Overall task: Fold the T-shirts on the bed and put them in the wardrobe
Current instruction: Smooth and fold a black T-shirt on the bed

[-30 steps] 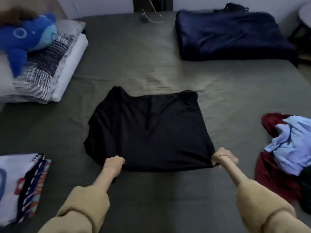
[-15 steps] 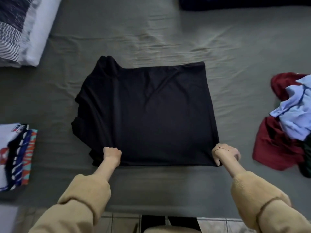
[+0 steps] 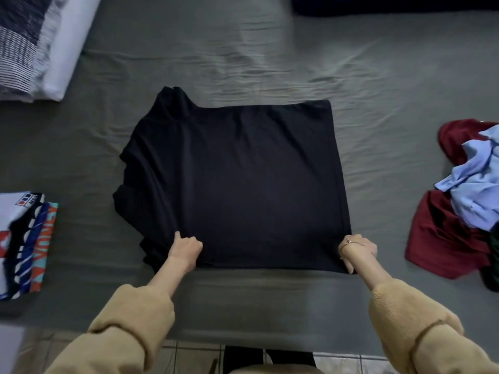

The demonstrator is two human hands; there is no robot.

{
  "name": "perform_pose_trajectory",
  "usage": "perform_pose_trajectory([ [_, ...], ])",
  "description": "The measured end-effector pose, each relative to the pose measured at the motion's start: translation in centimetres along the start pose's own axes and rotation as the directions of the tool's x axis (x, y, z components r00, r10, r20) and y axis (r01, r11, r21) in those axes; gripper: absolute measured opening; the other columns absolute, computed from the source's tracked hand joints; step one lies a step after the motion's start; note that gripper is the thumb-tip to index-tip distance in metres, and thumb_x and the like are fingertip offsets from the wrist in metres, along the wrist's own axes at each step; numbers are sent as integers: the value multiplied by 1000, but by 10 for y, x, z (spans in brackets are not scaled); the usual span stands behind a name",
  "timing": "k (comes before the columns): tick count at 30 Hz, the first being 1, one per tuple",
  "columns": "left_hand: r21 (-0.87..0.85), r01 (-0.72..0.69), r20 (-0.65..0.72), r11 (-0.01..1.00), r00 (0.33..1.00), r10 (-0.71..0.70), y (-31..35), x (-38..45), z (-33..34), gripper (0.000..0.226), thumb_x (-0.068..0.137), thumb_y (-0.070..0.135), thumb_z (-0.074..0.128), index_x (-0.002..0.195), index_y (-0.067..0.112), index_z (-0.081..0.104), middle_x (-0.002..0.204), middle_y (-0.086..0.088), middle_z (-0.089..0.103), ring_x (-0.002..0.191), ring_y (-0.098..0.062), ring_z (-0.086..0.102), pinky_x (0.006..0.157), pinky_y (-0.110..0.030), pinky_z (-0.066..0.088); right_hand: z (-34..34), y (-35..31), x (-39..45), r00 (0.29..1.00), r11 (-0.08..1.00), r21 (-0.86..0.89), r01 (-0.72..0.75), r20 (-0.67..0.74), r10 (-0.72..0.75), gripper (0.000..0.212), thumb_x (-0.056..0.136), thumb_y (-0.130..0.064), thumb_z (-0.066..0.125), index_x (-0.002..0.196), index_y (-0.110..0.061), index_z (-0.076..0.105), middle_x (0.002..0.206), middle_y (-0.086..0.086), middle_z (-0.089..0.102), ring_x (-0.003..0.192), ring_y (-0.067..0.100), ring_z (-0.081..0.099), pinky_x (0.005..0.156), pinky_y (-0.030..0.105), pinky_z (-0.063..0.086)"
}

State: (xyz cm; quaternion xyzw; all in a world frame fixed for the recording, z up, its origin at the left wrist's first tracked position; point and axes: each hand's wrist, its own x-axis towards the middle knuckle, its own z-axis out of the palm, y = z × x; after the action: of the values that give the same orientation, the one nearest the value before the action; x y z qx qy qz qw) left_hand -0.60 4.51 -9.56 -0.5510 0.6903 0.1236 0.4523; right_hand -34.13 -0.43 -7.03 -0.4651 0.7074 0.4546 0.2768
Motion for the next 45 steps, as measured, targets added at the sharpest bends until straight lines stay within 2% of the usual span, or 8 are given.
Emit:
perform_pose_trajectory([
  [5, -31, -3, 185, 1000, 983, 9, 1, 0, -9, 35, 84, -2, 54, 117, 10, 60, 121, -3, 61, 111, -20, 60, 83, -27, 41, 7, -3, 2, 997, 997, -64, -45, 55, 49, 37, 86, -25, 67, 119, -12, 60, 118, -3, 62, 104, 13, 63, 77, 28, 55],
  [10, -87, 28, 279, 996, 960, -3, 0, 4, -14, 36, 87, 5, 53, 123, 10, 56, 124, -2, 58, 112, -21, 58, 84, -26, 44, 7, -7, 6, 999, 993, -115, -21, 29, 24, 30, 85, -18, 67, 114, -11, 65, 115, 0, 64, 101, 18, 64, 71, 32, 56],
  [16, -343, 167, 57, 924, 986, -157, -13, 11, -20, 30, 92, 8, 39, 111, 11, 62, 115, -6, 63, 104, -25, 61, 81, -31, 45, -16, -17, 8, 991, 998, -63, 9, -136, -17, 29, 84, -14, 68, 112, -10, 66, 113, 0, 65, 99, 21, 65, 41, 33, 49],
  [23, -652, 99, -172, 752, 946, -273, -29, 38, -45, 25, 89, 6, 41, 104, 13, 59, 110, -4, 61, 98, -24, 59, 79, -34, 45, -44, -43, 22, 901, 975, 66, 213, -400, -170, 41, 82, -2, 64, 121, -7, 56, 124, 6, 57, 113, 24, 58, 69, 32, 46],
  [28, -679, -60, -431, 732, 839, -332, -27, 76, -72, 37, 97, 17, 42, 134, 11, 43, 137, -5, 42, 123, -21, 42, 90, -37, 46, -68, -73, 47, 603, 848, 73, 525, -735, -311, 30, 89, -7, 50, 119, -4, 47, 128, 14, 44, 118, 29, 45, 84, 40, 46],
  [30, -684, -73, -442, 726, 833, -333, -24, 99, -82, 50, 101, 27, 36, 148, 12, 25, 155, -6, 20, 141, -21, 24, 107, -38, 34, -82, -92, 66, 516, 769, 22, 639, -753, -408, 44, 93, -13, 46, 136, -5, 39, 148, 14, 29, 137, 26, 29, 104, 43, 33],
  [34, -755, -45, -354, 655, 868, -348, -20, 126, -85, 61, 102, 39, 24, 151, 19, -6, 158, 1, -18, 146, -14, -13, 117, -45, 1, -107, -114, 97, 524, 729, -5, 685, -692, -497, 59, 102, -36, 25, 150, -17, -3, 157, -4, -13, 144, 10, -13, 115, 48, -1],
  [45, -791, 8, -327, 611, 839, -435, -21, 155, -62, 62, 101, 43, 17, 143, 24, -24, 149, 7, -33, 136, -8, -32, 113, -46, -16, -168, -108, 167, 599, 810, 201, 551, -771, -216, 62, 100, -44, 22, 150, -19, -6, 158, -2, -13, 144, 13, -14, 112, 52, -13],
])
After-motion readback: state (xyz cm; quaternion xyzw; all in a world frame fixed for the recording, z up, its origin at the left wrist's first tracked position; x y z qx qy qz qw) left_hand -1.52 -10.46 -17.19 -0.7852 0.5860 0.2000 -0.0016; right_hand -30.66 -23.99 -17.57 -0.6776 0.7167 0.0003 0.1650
